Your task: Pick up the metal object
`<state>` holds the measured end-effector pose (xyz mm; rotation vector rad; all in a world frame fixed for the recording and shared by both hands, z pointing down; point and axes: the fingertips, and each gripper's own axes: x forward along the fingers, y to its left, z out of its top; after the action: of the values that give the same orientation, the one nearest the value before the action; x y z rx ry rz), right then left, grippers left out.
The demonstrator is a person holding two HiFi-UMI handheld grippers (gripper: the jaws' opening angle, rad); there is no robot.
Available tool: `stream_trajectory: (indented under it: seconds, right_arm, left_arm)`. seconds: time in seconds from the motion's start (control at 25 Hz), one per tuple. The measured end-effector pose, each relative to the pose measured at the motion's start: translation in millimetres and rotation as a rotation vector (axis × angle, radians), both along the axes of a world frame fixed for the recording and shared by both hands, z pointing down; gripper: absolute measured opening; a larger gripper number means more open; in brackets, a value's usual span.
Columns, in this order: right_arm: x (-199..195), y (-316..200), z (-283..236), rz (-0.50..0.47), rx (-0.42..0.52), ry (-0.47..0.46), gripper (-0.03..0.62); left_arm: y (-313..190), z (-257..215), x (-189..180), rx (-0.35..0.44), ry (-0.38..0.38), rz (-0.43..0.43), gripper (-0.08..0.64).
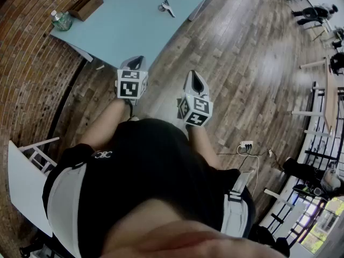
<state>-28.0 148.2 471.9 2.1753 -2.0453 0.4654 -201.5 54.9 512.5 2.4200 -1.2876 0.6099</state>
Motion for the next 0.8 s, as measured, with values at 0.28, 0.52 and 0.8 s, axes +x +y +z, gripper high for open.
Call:
stream_trajectory:
  seconds: [0.28, 0.52, 0.8]
  right_arm:
    - [0.3, 9.3, -1.1, -0.011, 0.004, -0.007, 0.012]
    - [4.7, 19.3, 1.4, -0.005, 0.007, -0.048, 0.014]
    - [21.0, 35.6, 2.4, -0.002, 0.013, -0.041, 0.014]
  left_arm:
    - [12.5, 0.7, 1.2, -0.004, -0.018, 0.004, 0.0]
    - [21.9, 0.8, 0.4, -0.004, -0.03, -0.005, 0.0]
    - [34.4, 3.6, 16.3, -0.013, -0.031, -0.007, 0.0]
